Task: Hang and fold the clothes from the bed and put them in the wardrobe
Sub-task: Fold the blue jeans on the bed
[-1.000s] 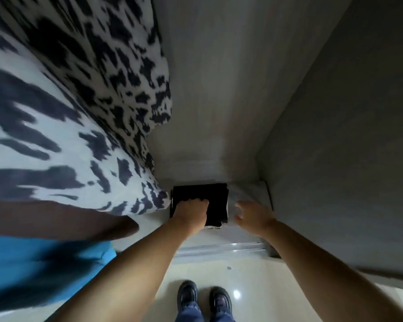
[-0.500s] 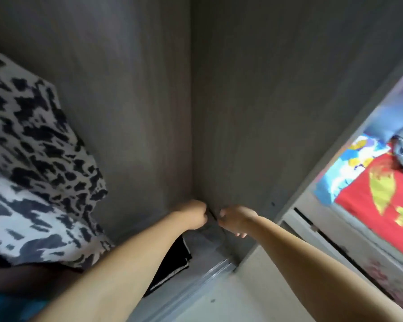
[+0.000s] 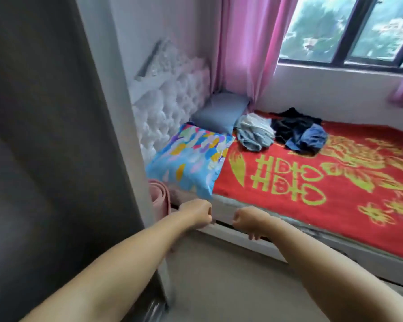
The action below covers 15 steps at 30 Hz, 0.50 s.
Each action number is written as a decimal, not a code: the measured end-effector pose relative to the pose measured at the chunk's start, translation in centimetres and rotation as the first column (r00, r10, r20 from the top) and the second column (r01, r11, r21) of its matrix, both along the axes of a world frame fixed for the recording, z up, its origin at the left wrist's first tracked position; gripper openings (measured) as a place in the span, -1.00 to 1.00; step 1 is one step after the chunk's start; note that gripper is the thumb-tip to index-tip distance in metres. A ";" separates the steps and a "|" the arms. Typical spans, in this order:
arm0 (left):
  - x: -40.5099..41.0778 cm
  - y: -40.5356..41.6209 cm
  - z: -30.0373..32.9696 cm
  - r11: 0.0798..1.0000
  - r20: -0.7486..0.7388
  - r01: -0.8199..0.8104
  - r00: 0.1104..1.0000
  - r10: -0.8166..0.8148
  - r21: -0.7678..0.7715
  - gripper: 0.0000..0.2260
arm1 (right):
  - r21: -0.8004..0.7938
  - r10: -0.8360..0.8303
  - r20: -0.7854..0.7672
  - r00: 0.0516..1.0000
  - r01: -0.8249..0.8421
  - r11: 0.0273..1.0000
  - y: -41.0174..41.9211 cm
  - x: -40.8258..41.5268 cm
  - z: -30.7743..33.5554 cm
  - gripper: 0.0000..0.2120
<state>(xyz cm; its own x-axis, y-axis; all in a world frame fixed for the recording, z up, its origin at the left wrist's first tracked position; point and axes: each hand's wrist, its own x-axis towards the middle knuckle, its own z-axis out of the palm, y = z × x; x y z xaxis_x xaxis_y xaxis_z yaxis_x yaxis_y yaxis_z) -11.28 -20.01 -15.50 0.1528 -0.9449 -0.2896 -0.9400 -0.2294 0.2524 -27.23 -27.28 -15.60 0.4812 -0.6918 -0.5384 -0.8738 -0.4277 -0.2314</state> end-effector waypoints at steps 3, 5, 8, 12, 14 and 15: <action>-5.3 -5.2 0.2 0.999 -0.015 0.037 0.999 -0.038 -0.020 -0.77 | -0.055 -0.029 -0.021 0.999 0.028 0.998 -4.7 -6.7 0.4 -0.72; -8.8 -8.6 0.2 0.998 -0.035 0.057 0.998 -0.057 -0.016 -0.77 | -0.082 -0.050 -0.038 0.998 0.046 0.996 -7.9 -11.0 1.0 -0.73; -13.7 -13.2 0.3 0.995 -0.062 0.095 0.993 -0.096 -0.021 -0.78 | -0.053 -0.132 -0.024 0.991 0.131 0.990 -12.4 -17.0 1.8 -0.74; -17.9 -18.4 -0.5 0.992 -0.102 0.126 0.987 -0.123 0.014 -0.78 | -0.018 -0.212 -0.002 0.977 0.212 0.977 -17.0 -22.5 1.4 -0.71; -19.2 -20.9 -1.2 0.989 -0.114 0.145 0.984 -0.141 0.030 -0.79 | 0.006 -0.231 0.005 0.973 0.231 0.973 -18.6 -24.1 0.8 -0.71; -19.7 -22.2 -1.7 0.987 -0.116 0.156 0.982 -0.151 0.037 -0.79 | 0.011 -0.237 0.013 0.971 0.237 0.971 -19.3 -24.6 0.4 -0.72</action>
<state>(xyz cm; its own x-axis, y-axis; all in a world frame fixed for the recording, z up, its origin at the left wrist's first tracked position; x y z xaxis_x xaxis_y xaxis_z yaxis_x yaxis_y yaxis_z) -30.99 -42.25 -17.17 -0.0291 -0.9399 -0.3401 -0.9313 -0.0981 0.3508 -51.85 -46.63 -15.21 0.3116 -0.7820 -0.5398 -0.9466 -0.2063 -0.2477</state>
